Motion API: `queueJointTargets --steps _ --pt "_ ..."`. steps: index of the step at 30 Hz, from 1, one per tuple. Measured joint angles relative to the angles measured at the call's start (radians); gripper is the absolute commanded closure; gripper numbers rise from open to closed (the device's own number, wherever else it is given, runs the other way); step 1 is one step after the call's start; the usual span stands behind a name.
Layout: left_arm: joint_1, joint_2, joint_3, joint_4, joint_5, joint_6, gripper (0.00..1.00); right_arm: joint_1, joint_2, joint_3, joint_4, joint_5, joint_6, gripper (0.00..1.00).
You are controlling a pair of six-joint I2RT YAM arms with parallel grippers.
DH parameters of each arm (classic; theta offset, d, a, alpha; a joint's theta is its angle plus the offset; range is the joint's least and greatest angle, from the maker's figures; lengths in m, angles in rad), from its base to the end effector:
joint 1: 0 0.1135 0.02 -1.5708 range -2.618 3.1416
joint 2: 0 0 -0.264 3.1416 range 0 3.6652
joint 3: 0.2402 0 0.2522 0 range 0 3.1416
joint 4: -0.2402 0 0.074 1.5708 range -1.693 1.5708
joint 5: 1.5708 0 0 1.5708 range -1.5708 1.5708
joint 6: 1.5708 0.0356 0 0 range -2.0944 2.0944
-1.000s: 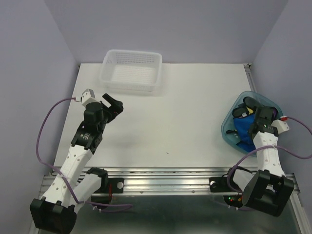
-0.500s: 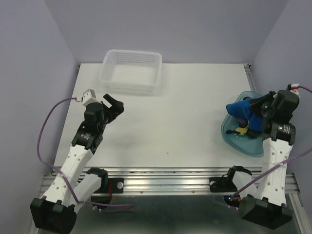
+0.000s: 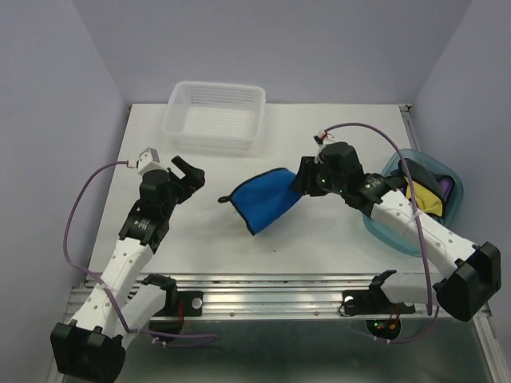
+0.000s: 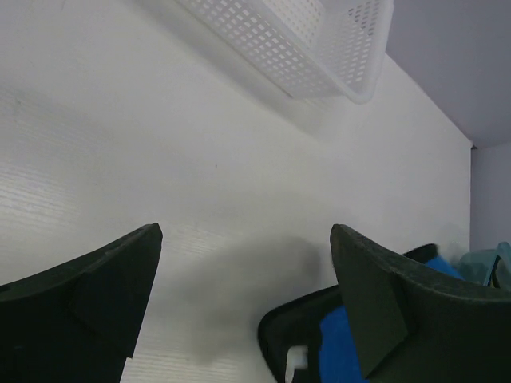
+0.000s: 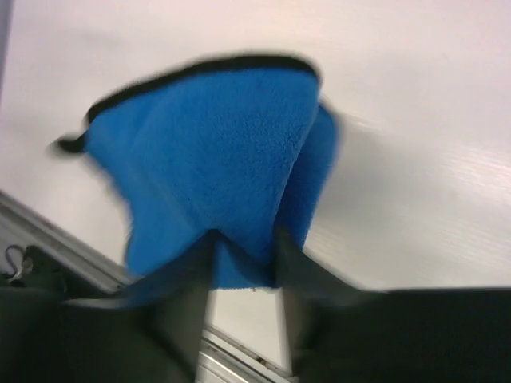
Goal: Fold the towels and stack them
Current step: Move the towel to the center of the board, then flatten out the crumpled towel
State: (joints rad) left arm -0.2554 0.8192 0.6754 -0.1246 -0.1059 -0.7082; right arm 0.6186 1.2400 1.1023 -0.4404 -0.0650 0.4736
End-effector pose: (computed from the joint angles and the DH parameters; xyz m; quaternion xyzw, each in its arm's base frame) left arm 0.1908 -0.0459 0.3016 -0.2095 0.7668 -0.2432 0.5559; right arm 0.2242 0.1624 0.3291 -0.0791 0.8754 0.2716 0.3919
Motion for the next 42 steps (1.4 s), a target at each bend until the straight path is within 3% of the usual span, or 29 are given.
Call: queueJointTargets --steps 2,3,8,13,17,21,30,38,42 --pt "0.000 -0.007 -0.011 -0.001 0.000 -0.005 0.01 -0.008 -0.004 -0.041 -0.004 0.068 0.014 0.01" --pt "0.000 -0.008 -0.014 -0.003 0.000 -0.007 0.01 -0.011 -0.007 -0.060 -0.012 0.122 0.027 0.00" --pt "0.000 0.000 -0.048 0.002 0.008 -0.020 0.01 -0.022 -0.019 -0.092 -0.050 0.304 0.066 0.00" --pt "-0.021 0.072 -0.138 0.011 0.073 -0.034 0.01 -0.021 -0.042 -0.156 -0.056 0.330 0.072 0.00" --pt "-0.132 0.148 -0.185 0.016 0.123 -0.049 0.01 0.027 -0.028 -0.186 -0.074 0.329 0.074 0.00" --pt "-0.310 0.205 -0.205 0.019 0.123 -0.088 0.01 0.108 0.081 -0.177 -0.061 0.332 0.073 0.00" --pt "-0.463 0.299 -0.205 0.029 0.087 -0.151 0.03 0.131 0.372 0.008 -0.024 0.335 0.066 0.00" --pt "-0.605 0.359 -0.190 0.018 0.039 -0.195 0.21 0.142 0.447 0.058 -0.015 0.349 0.078 0.01" --pt "-0.633 0.408 -0.156 -0.007 0.002 -0.210 0.37 0.142 0.481 0.071 -0.003 0.349 0.081 0.04"
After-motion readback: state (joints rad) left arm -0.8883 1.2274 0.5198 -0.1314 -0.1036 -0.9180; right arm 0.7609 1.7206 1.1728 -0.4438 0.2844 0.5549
